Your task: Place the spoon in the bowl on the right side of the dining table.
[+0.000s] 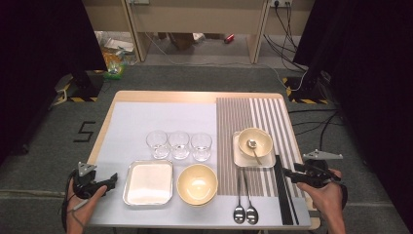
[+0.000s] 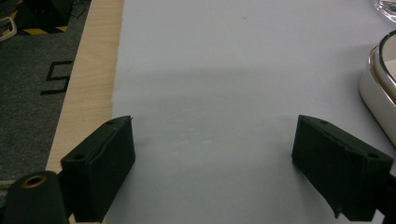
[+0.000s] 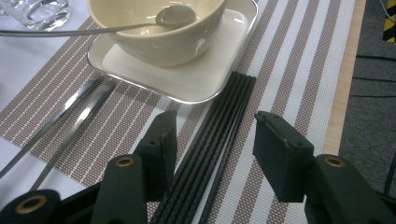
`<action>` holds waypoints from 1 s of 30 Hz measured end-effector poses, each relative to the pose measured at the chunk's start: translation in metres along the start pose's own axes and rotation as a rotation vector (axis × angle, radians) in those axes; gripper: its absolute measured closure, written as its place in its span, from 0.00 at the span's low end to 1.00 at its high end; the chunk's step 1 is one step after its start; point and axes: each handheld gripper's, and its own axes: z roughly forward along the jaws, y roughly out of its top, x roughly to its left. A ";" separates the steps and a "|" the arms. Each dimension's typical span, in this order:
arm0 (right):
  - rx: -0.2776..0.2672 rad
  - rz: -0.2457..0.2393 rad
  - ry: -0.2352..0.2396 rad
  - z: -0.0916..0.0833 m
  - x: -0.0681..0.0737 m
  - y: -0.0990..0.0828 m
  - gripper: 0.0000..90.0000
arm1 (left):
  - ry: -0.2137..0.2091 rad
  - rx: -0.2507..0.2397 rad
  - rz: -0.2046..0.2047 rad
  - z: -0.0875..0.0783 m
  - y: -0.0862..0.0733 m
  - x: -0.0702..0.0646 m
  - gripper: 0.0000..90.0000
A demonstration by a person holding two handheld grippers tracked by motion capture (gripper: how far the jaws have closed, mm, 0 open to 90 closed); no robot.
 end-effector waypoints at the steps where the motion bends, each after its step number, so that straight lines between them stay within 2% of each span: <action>1: 0.009 0.010 -0.001 0.000 0.000 -0.001 0.54 | 0.000 0.000 0.000 0.000 0.000 0.000 0.13; 11: 0.026 0.034 -0.009 0.002 -0.004 -0.011 0.50 | 0.000 0.000 0.000 0.000 0.000 0.000 0.13; 16: 0.028 0.021 -0.011 0.002 -0.005 -0.016 0.51 | 0.000 0.000 0.000 0.000 0.000 0.000 0.13; 30: 0.048 0.033 -0.014 0.001 -0.006 -0.027 0.51 | 0.001 0.000 0.000 0.000 0.000 0.000 0.13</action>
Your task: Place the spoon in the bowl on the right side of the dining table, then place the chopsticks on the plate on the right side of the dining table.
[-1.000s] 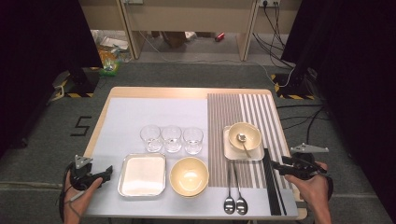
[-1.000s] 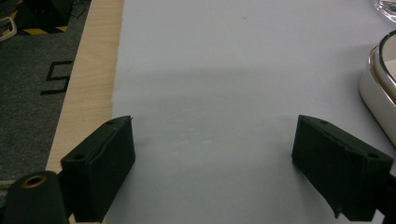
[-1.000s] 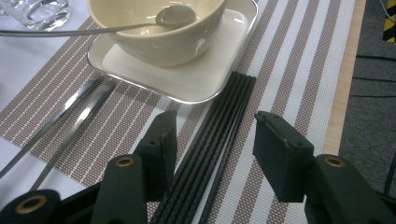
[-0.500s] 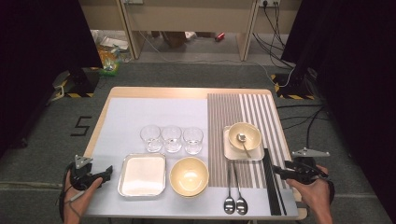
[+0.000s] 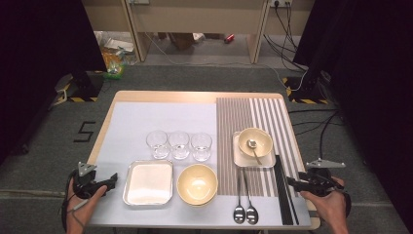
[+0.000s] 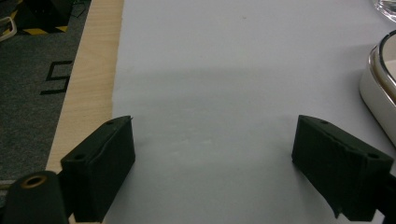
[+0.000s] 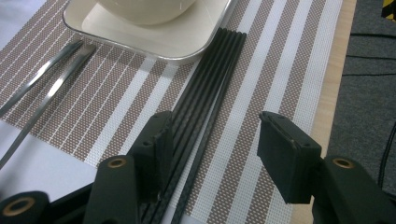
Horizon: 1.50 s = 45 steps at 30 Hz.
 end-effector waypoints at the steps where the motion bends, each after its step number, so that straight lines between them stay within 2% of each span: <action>1: 0.000 0.004 0.000 0.000 0.000 -0.001 0.51 | 0.000 0.000 0.000 0.000 0.000 0.000 0.13; 23: 0.040 0.002 0.014 0.005 0.003 -0.017 0.51 | 0.001 0.001 0.001 0.000 0.000 0.000 0.13; 31: 0.044 0.001 0.010 0.006 -0.001 -0.022 0.51 | 0.001 0.001 0.000 0.000 0.000 0.000 0.13; 45: 0.056 -0.004 0.015 0.005 0.003 -0.026 0.51 | 0.000 0.000 0.000 0.000 0.000 0.000 0.13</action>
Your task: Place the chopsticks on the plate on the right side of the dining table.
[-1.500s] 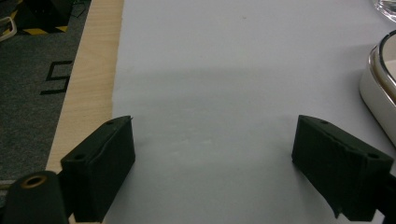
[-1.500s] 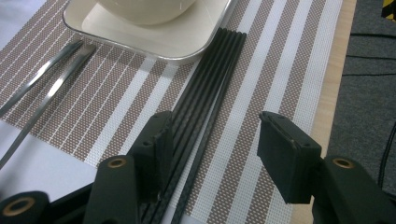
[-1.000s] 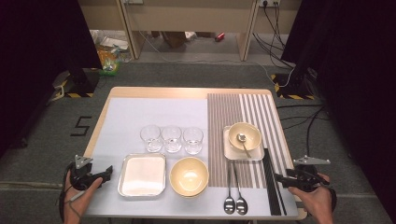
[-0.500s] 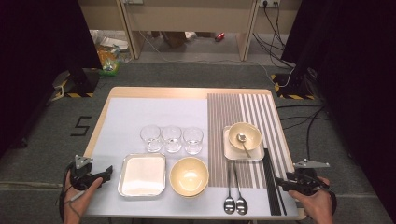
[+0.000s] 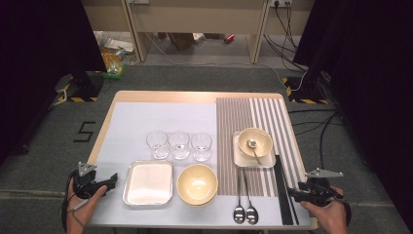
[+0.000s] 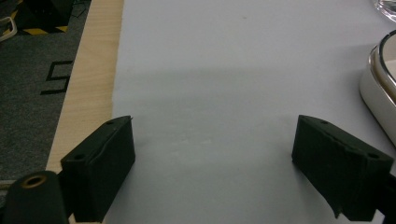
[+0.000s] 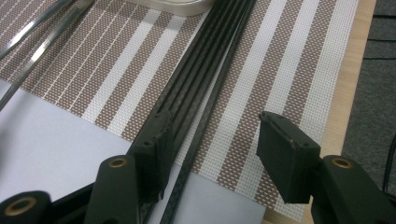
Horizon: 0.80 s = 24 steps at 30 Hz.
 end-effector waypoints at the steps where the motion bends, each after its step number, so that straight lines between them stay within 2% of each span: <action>1: 0.001 -0.001 -0.001 0.000 0.000 0.000 0.52 | 0.000 0.000 0.000 0.000 0.000 0.000 0.13; 18: 0.032 -0.018 -0.018 -0.007 -0.001 -0.003 0.58 | -0.001 0.000 0.000 0.000 0.000 0.000 0.14; 24: 0.051 -0.040 -0.009 -0.003 0.003 -0.003 0.59 | -0.001 0.000 0.000 0.000 0.000 0.000 0.13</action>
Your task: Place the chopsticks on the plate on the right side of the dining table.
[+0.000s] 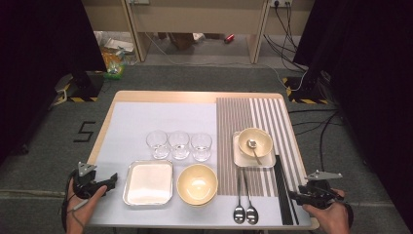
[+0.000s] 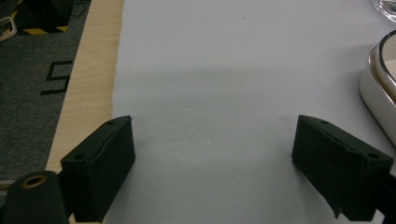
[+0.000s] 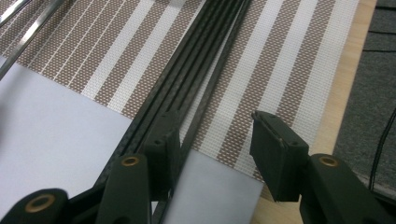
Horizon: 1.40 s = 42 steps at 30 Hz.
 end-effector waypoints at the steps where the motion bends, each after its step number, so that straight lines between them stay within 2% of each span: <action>1: 0.008 0.002 -0.001 0.000 0.001 0.000 0.60 | 0.000 -0.001 0.000 0.000 0.000 0.000 0.14; 12: 0.046 -0.016 0.004 0.006 0.005 0.002 0.66 | 0.000 -0.001 0.000 0.000 0.000 0.000 0.14; 13: 0.059 -0.005 -0.002 0.006 0.006 0.002 0.66 | 0.000 -0.001 -0.001 0.000 0.000 0.000 0.14; 15: 0.065 -0.023 -0.005 0.008 0.005 0.003 0.67 | 0.000 -0.001 0.000 0.000 0.000 0.000 0.14; 16: 0.072 -0.010 -0.013 0.008 0.006 0.003 0.68 | 0.000 -0.001 0.000 0.000 0.000 0.000 0.14; 19: 0.085 -0.022 -0.019 0.008 0.004 0.005 0.70 | 0.000 -0.001 0.000 0.000 0.000 0.000 0.14; 25: 0.121 0.002 -0.020 0.007 -0.001 0.009 0.74 | 0.000 0.000 0.001 0.000 0.000 0.000 0.14; 34: 0.177 0.067 0.030 0.008 -0.015 0.017 0.84 | 0.001 -0.001 0.000 0.000 0.000 0.000 0.14; 42: 0.262 0.062 0.012 0.012 -0.014 0.028 0.89 | 0.001 -0.001 0.001 0.000 0.000 0.000 0.14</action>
